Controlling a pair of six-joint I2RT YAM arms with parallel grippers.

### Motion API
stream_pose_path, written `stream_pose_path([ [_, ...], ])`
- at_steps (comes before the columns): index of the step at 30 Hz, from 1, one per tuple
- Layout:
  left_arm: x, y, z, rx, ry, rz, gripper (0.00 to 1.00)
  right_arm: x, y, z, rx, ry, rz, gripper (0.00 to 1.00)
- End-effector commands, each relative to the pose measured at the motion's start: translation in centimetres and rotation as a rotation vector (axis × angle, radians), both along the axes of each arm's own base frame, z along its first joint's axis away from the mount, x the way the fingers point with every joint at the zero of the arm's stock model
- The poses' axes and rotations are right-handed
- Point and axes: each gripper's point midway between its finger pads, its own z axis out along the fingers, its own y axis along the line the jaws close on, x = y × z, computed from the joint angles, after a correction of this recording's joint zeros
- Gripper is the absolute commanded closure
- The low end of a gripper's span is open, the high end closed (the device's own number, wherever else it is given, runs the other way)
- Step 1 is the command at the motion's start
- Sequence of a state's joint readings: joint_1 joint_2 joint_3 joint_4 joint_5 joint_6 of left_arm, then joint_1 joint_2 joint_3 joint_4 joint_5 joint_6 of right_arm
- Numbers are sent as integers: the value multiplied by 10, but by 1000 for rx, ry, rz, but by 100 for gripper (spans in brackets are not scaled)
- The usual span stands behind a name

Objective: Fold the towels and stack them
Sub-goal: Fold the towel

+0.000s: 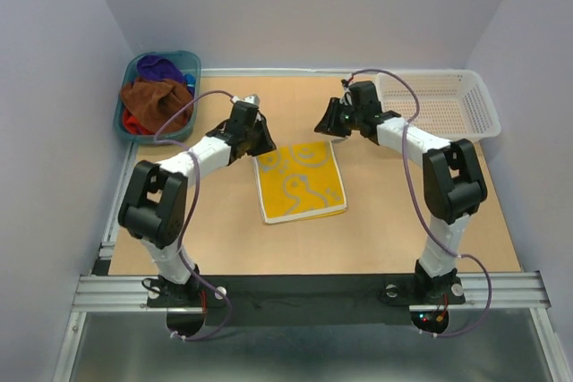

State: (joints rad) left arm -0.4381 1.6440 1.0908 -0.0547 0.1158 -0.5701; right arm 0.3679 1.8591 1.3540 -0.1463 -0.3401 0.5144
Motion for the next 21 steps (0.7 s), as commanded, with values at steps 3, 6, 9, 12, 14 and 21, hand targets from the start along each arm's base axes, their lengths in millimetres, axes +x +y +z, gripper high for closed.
stream_pose_path([
  [3,15,-4,-40,26,48,-48,74,31,20,-22,74,-49,-15,67],
  [6,18,11,-61,37,78,-18,75,23,9,-58,30,8,-52,67],
  [9,14,25,-74,62,99,8,75,18,-11,-84,-22,27,-114,68],
  [12,16,42,-78,99,102,38,74,21,-32,-91,-64,19,-178,68],
  [14,19,50,-75,124,89,42,71,19,-44,-85,-91,-5,-189,68],
  [21,31,59,-34,205,-13,-6,54,16,-40,-44,-169,-145,-2,65],
])
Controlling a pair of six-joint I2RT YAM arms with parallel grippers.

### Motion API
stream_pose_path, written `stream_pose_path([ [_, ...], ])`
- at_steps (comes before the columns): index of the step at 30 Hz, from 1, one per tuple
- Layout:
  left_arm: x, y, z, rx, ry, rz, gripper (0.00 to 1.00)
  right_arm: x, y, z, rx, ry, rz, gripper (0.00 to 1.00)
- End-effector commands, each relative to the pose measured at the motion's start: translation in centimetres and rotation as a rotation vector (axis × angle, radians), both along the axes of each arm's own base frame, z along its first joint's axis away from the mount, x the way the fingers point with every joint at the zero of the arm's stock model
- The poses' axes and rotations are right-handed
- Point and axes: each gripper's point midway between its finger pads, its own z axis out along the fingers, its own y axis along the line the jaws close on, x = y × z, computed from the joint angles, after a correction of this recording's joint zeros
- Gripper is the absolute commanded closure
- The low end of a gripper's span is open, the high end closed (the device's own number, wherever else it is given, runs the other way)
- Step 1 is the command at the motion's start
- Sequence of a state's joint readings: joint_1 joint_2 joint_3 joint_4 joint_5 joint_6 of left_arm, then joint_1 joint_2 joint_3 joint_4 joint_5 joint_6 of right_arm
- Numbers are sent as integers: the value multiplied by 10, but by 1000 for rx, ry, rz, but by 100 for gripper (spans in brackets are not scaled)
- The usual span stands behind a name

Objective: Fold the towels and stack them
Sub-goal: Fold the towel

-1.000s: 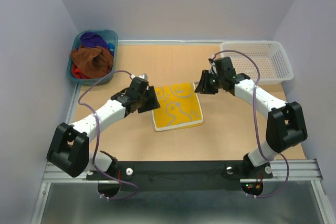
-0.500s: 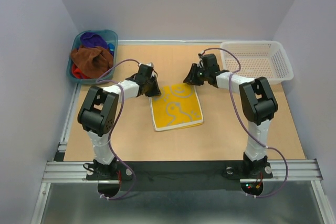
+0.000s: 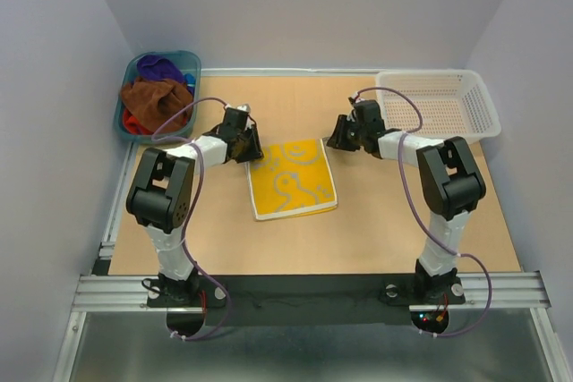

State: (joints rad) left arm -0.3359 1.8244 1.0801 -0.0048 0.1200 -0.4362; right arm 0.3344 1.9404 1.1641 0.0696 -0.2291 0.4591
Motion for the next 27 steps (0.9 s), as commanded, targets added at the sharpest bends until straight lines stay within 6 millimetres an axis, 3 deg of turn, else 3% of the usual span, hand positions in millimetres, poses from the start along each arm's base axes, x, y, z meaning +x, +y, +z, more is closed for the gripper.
stream_pose_path([
  [1,12,16,45,83,-112,-24,52,12,2,48,-48,-149,125,65],
  [5,8,19,59,88,-144,-25,51,11,21,62,-51,-198,229,65],
  [10,2,25,39,121,-104,-16,57,-2,56,60,-95,-181,328,67],
  [14,2,29,22,147,-70,-8,63,-22,69,46,-148,-145,354,67],
  [19,0,37,2,194,-25,13,68,-66,66,8,-230,-16,366,67],
  [22,-3,42,-6,216,-1,34,71,-91,60,-3,-248,50,354,67],
  [27,-13,42,-13,214,36,37,73,-141,35,-25,-288,196,320,67],
])
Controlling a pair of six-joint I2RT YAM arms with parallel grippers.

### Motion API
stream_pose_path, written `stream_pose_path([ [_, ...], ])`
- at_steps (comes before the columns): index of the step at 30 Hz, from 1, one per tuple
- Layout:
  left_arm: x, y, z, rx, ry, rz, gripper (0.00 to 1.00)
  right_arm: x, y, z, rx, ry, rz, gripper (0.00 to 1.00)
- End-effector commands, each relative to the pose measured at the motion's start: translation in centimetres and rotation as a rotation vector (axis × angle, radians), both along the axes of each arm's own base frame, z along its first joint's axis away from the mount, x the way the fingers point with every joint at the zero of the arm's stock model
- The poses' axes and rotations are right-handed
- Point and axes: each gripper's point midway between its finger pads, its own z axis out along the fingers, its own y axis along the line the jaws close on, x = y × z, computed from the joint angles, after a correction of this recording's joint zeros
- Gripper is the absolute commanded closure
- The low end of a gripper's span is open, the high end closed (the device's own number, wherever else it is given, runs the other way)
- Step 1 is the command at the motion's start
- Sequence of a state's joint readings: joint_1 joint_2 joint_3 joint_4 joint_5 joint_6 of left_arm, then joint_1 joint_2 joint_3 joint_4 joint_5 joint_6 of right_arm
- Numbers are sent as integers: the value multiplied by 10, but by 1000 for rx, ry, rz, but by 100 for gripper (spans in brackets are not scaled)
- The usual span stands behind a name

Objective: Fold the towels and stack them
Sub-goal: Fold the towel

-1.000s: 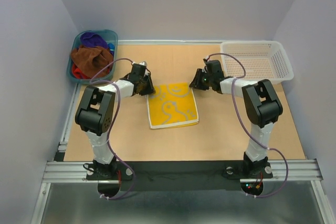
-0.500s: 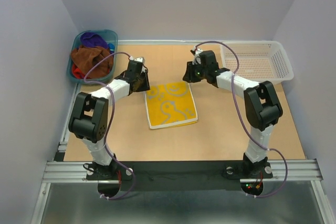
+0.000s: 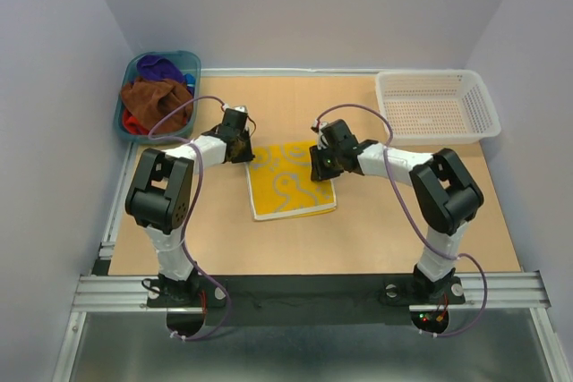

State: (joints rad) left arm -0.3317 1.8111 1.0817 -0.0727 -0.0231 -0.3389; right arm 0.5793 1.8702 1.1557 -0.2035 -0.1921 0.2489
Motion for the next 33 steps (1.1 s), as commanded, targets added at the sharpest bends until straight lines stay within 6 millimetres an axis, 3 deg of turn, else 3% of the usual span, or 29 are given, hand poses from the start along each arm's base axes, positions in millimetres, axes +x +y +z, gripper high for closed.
stream_pose_path([
  [1,-13,8,-6,27,41,19,73,-49,-28,-8,-100,112,-59,67],
  [7,-41,-18,2,-32,42,-34,73,-102,-39,-8,-117,219,-36,65],
  [9,-52,-26,11,-82,31,-49,72,-103,-39,7,-96,191,-16,63],
  [11,-57,-25,19,-91,10,-52,70,-90,-35,28,-91,126,0,61],
  [13,-55,-21,41,-85,-47,-51,69,-82,-35,40,-120,89,59,59],
  [14,-51,-13,56,-44,-95,-44,64,-65,-28,56,-122,35,99,57],
  [15,-49,-13,59,-35,-106,-58,61,-59,-26,66,-113,19,93,57],
  [17,-46,-4,77,6,-157,-61,53,-44,-29,69,-149,-10,152,54],
  [18,-44,-1,84,32,-179,-81,46,-29,-27,80,-153,-61,193,53],
  [19,-43,3,93,50,-211,-83,43,-23,-29,76,-169,-60,222,52],
  [21,-41,8,99,84,-244,-102,31,-3,-29,88,-152,-111,291,46],
  [23,-43,9,94,98,-243,-122,24,11,-33,83,-152,-111,318,42],
  [26,-45,4,90,94,-249,-176,23,36,-40,86,-151,-145,363,43],
  [27,-45,4,88,93,-253,-183,23,39,-39,75,-148,-129,403,42],
  [29,-46,3,87,95,-262,-200,23,51,-43,75,-150,-139,414,43],
  [33,-47,4,84,101,-277,-212,24,64,-44,52,-159,-109,469,45],
])
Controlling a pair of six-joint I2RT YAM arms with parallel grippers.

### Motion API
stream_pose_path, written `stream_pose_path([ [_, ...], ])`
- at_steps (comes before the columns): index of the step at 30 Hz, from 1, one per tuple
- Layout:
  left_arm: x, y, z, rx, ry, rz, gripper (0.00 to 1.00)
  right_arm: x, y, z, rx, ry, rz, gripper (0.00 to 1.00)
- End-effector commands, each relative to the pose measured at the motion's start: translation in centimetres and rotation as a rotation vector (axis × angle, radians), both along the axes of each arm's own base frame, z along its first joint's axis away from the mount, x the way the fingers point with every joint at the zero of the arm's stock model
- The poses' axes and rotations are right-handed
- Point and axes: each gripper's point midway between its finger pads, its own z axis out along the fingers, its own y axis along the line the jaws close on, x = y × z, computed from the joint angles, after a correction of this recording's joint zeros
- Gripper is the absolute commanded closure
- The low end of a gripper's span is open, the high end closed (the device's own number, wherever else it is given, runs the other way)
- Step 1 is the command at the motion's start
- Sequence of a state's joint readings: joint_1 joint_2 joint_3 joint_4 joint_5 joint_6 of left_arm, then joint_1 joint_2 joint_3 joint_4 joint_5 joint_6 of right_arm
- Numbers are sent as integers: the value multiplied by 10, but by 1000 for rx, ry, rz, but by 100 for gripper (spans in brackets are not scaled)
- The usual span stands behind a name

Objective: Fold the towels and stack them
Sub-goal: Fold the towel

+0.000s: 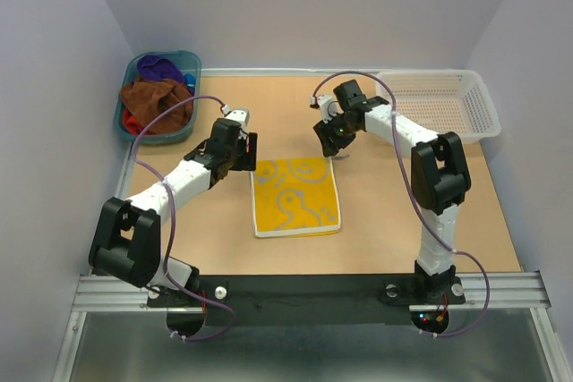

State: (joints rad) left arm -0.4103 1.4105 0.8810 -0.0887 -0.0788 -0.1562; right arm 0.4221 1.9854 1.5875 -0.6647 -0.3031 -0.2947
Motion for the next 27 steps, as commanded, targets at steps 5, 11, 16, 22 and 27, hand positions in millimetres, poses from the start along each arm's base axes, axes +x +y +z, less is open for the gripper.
stream_pose_path([
  [5,2,-3,1,3,-45,-53,26,12,11,-14,33,33,149,50],
  [11,2,-4,0,8,-40,-62,28,9,6,-36,24,90,154,55],
  [16,6,-6,3,7,-43,-72,28,3,-3,-51,30,139,146,58],
  [22,8,-13,-7,-1,-24,-105,28,-8,-7,-71,25,193,158,67],
  [27,23,-17,-9,-18,-10,-130,30,-19,-11,-86,14,237,175,87],
])
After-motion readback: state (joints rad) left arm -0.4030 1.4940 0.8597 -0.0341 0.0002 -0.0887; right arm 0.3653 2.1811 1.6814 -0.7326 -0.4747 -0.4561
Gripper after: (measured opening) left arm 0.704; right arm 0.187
